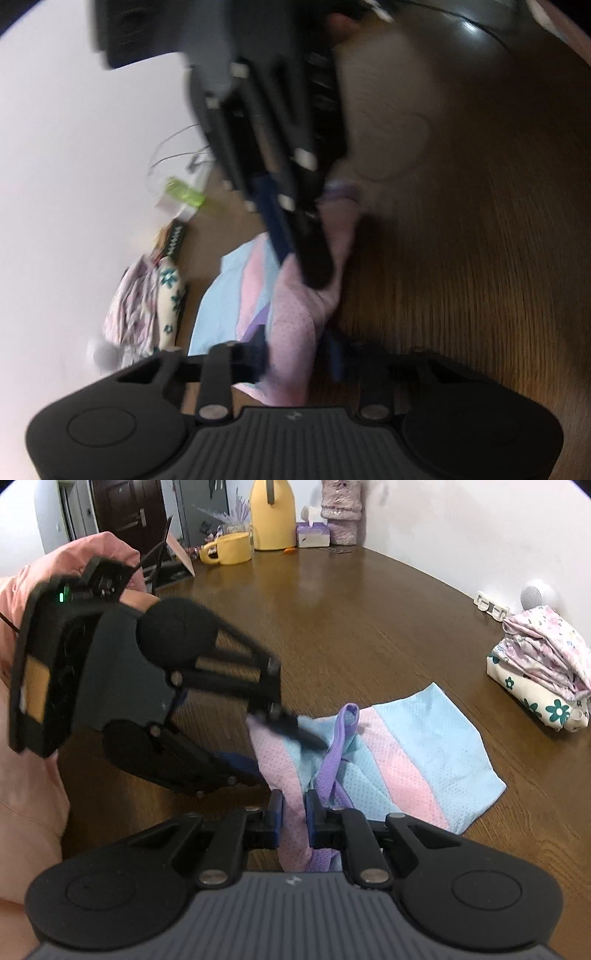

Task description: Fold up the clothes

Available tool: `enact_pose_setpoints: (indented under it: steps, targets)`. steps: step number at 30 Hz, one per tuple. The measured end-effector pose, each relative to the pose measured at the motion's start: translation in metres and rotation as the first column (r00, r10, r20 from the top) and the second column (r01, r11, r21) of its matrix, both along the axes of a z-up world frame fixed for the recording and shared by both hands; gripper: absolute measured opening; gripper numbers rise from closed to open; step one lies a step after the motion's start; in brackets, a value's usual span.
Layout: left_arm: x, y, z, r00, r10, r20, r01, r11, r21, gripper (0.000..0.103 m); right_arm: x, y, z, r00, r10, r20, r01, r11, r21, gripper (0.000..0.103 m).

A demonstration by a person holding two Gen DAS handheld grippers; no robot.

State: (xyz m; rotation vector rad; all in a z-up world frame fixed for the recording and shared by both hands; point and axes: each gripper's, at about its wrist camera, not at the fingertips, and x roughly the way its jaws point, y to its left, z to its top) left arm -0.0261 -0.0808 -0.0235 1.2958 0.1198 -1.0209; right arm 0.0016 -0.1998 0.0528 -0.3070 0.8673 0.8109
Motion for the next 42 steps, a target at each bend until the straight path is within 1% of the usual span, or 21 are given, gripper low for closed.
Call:
enact_pose_setpoints:
  steps: [2, 4, 6, 7, 8, 10, 13, 16, 18, 20, 22, 24, 26, 29, 31, 33, 34, 37, 39, 40, 42]
  targets:
    - [0.002, -0.001, 0.002, 1.000, -0.024, -0.015, 0.024, 0.999, 0.032, 0.012, 0.006, -0.002, -0.001, 1.000, 0.002, 0.005, -0.002, 1.000, 0.009, 0.012]
    - [0.006, -0.002, 0.011, 0.997, -0.014, -0.073, 0.016, 0.999, 0.038, 0.011, 0.000, -0.004, 0.000, 0.999, -0.008, 0.047, 0.007, 1.000, 0.015, 0.015]
    - [0.013, -0.005, 0.022, 0.990, 0.014, -0.143, -0.009, 0.999, 0.036, 0.010, -0.015, -0.004, 0.001, 0.992, -0.016, 0.129, 0.017, 1.000, -0.002, 0.028]
    - [0.016, -0.005, 0.028, 0.983, 0.027, -0.181, -0.022, 0.999, 0.030, 0.010, -0.023, -0.003, -0.001, 0.984, -0.019, 0.179, 0.024, 0.999, -0.023, 0.045]
    - [0.019, -0.006, 0.033, 0.976, 0.036, -0.215, -0.032, 0.999, 0.026, 0.010, -0.032, -0.001, -0.004, 0.974, -0.016, 0.226, 0.029, 0.998, -0.055, 0.052]
    - [0.022, -0.006, 0.041, 0.963, 0.048, -0.266, -0.045, 0.999, 0.020, 0.010, -0.047, 0.002, -0.013, 0.954, -0.007, 0.300, 0.044, 0.992, -0.117, 0.052]
    - [0.025, -0.008, 0.051, 0.942, 0.075, -0.326, -0.075, 0.997, 0.010, 0.010, -0.056, 0.004, -0.029, 0.931, -0.021, 0.365, 0.093, 0.979, -0.181, 0.052]
    - [0.022, -0.006, 0.059, 0.932, 0.083, -0.353, -0.087, 0.996, 0.003, 0.010, -0.062, 0.005, -0.041, 0.908, -0.010, 0.419, 0.118, 0.966, -0.231, 0.050]
    - [0.018, -0.004, 0.061, 0.925, 0.084, -0.371, -0.088, 0.996, 0.005, 0.010, -0.063, 0.004, -0.042, 0.909, 0.004, 0.417, 0.100, 0.969, -0.228, 0.042]
    - [0.013, -0.002, 0.062, 0.916, 0.084, -0.393, -0.087, 0.996, 0.009, 0.010, -0.065, 0.006, -0.040, 0.918, 0.029, 0.394, 0.061, 0.975, -0.215, 0.016]
    - [0.006, 0.002, 0.064, 0.896, 0.087, -0.435, -0.088, 0.996, 0.018, 0.010, -0.069, 0.007, -0.034, 0.937, 0.058, 0.344, 0.010, 0.981, -0.191, 0.012]
    - [0.000, 0.010, 0.073, 0.856, 0.090, -0.509, -0.094, 0.995, 0.017, 0.010, -0.072, 0.007, -0.027, 0.960, 0.079, 0.270, -0.042, 0.989, -0.142, 0.011]
    - [0.002, 0.017, 0.083, 0.803, 0.099, -0.588, -0.110, 0.994, 0.017, 0.011, -0.069, 0.002, -0.015, 0.979, 0.094, 0.183, -0.084, 0.995, -0.062, 0.011]
    - [0.025, 0.024, 0.096, 0.706, 0.146, -0.693, -0.195, 0.981, 0.008, 0.014, -0.048, -0.011, 0.006, 0.996, 0.072, 0.061, -0.077, 0.994, 0.080, 0.011]
    - [0.048, 0.027, 0.100, 0.636, 0.194, -0.746, -0.286, 0.958, 0.006, 0.018, -0.022, -0.024, 0.011, 0.999, 0.016, -0.035, -0.010, 0.987, 0.159, 0.011]
    - [0.075, 0.030, 0.098, 0.567, 0.233, -0.790, -0.379, 0.925, 0.001, 0.021, 0.005, -0.036, 0.007, 0.991, -0.046, -0.128, 0.072, 0.976, 0.208, 0.011]
    - [0.087, 0.032, 0.095, 0.538, 0.244, -0.807, -0.422, 0.907, -0.008, 0.022, 0.018, -0.043, 0.001, 0.982, -0.082, -0.169, 0.120, 0.966, 0.229, 0.011]
    - [0.121, 0.037, 0.085, 0.452, 0.247, -0.857, -0.514, 0.857, -0.024, 0.024, 0.049, -0.063, -0.019, 0.939, -0.178, -0.294, 0.268, 0.914, 0.304, 0.013]
    - [0.136, 0.041, 0.077, 0.413, 0.238, -0.879, -0.550, 0.835, -0.032, 0.026, 0.064, -0.074, -0.031, 0.911, -0.210, -0.355, 0.339, 0.871, 0.355, 0.013]
    - [0.142, 0.043, 0.074, 0.395, 0.235, -0.888, -0.566, 0.824, -0.034, 0.027, 0.065, -0.079, -0.035, 0.901, -0.221, -0.372, 0.365, 0.850, 0.379, 0.015]
    - [0.148, 0.050, 0.066, 0.356, 0.224, -0.907, -0.608, 0.793, -0.043, 0.033, 0.065, -0.085, -0.041, 0.887, -0.237, -0.395, 0.403, 0.815, 0.417, 0.015]
